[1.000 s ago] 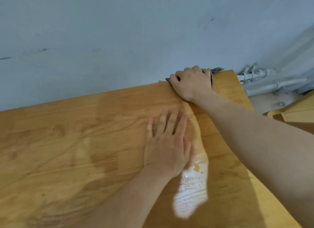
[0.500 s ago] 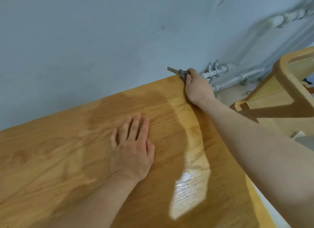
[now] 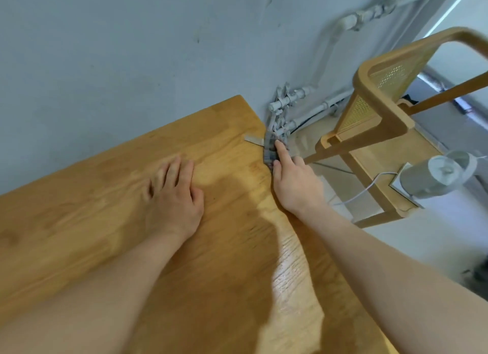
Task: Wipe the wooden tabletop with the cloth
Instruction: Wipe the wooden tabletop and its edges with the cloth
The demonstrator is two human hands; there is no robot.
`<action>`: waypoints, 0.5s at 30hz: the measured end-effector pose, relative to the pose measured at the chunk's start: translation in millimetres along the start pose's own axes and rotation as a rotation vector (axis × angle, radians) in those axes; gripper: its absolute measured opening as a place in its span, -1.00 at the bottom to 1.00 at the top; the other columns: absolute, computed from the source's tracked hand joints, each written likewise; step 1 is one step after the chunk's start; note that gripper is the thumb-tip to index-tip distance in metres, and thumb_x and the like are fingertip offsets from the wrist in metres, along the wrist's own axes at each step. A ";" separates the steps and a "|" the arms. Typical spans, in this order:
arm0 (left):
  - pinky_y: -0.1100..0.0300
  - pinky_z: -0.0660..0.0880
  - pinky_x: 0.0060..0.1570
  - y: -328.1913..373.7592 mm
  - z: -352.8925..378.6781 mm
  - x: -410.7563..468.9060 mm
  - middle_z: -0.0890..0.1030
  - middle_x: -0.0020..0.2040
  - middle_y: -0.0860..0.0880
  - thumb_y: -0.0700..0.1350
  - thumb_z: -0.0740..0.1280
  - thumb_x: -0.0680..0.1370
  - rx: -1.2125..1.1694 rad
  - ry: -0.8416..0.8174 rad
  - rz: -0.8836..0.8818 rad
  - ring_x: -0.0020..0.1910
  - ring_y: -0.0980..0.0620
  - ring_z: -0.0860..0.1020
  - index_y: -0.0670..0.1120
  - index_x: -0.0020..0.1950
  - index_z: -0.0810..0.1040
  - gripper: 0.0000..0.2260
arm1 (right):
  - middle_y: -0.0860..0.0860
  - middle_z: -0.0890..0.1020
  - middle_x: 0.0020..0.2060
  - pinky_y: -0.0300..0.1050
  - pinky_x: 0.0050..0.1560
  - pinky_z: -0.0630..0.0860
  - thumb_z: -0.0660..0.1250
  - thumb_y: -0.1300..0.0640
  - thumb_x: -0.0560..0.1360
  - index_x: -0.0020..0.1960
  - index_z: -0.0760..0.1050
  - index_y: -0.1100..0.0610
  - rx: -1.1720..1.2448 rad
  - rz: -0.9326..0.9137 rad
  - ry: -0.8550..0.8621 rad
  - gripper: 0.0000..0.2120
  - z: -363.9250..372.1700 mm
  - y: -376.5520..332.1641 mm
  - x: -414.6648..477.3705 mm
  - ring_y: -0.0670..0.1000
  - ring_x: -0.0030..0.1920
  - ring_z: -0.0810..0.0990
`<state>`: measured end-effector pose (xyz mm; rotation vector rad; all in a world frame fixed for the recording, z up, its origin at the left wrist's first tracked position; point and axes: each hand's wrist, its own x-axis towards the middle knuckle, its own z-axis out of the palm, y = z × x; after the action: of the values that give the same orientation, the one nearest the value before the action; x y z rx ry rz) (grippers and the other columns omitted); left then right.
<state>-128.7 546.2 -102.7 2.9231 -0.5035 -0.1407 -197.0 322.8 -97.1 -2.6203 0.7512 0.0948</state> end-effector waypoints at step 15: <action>-0.07 -0.01 0.46 43.3 -12.8 -153.4 -0.02 0.58 0.02 -0.10 0.13 0.62 -0.033 -0.212 0.297 0.54 0.00 -0.04 0.22 0.53 -0.02 -0.45 | -0.03 -0.12 0.58 0.09 0.44 -0.33 -0.04 -0.07 0.65 0.58 -0.11 -0.10 -0.168 -0.284 -0.263 -0.47 35.9 -32.0 -210.7 0.04 0.51 -0.37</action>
<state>-285.1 560.0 -72.5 2.7742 -0.9492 -0.4160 -358.3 465.9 -81.3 -2.7677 0.2885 0.4270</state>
